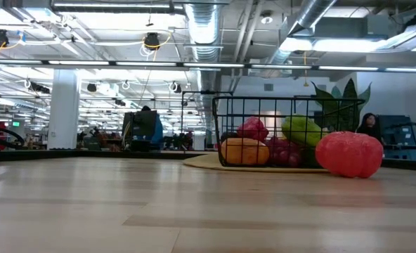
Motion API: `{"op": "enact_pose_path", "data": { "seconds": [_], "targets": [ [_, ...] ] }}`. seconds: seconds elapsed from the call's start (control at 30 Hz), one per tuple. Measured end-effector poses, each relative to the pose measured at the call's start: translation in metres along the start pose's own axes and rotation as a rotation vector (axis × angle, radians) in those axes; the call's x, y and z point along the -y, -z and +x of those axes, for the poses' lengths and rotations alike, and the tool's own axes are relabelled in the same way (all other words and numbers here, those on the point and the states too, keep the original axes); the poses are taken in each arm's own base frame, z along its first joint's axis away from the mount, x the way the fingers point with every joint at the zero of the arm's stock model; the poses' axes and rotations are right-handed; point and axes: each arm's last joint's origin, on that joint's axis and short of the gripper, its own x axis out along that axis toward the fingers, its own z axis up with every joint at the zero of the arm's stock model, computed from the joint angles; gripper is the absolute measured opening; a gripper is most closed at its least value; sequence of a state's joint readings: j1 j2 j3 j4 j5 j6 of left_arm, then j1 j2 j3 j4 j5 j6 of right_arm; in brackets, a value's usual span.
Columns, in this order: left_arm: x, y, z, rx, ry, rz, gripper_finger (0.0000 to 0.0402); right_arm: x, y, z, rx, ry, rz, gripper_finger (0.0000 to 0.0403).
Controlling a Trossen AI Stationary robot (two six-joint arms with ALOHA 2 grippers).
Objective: Build produce basket
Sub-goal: Put the orange pumpkin into the wire basket
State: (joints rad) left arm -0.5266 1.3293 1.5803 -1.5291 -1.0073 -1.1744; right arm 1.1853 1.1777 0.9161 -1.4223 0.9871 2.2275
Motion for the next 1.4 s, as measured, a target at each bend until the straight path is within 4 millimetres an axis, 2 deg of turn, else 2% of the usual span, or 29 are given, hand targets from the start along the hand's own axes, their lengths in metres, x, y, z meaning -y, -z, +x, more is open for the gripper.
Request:
{"op": "enact_pose_path", "data": {
  "seconds": [0.33,0.63,0.87,1.07,1.4],
  "targets": [
    [0.0,0.0,0.0,-0.007,0.004,0.018,0.0,-0.007,-0.003,0.011,0.008,0.025,0.043,0.0085],
    [0.0,0.0,0.0,-0.013,0.007,0.052,0.0,-0.011,-0.01,0.026,-0.021,0.115,0.133,0.0157],
    [0.001,0.002,0.0,-0.056,0.027,0.074,0.0,-0.026,-0.011,0.036,-0.06,0.064,0.163,0.0205],
    [0.0,0.003,0.0,-0.081,0.029,0.092,0.0,-0.038,-0.015,0.047,-0.097,0.034,0.21,0.0216],
    [-0.002,0.004,0.0,-0.088,0.016,0.132,0.0,-0.042,-0.029,0.067,-0.133,0.072,0.234,0.021]
  ]
}}
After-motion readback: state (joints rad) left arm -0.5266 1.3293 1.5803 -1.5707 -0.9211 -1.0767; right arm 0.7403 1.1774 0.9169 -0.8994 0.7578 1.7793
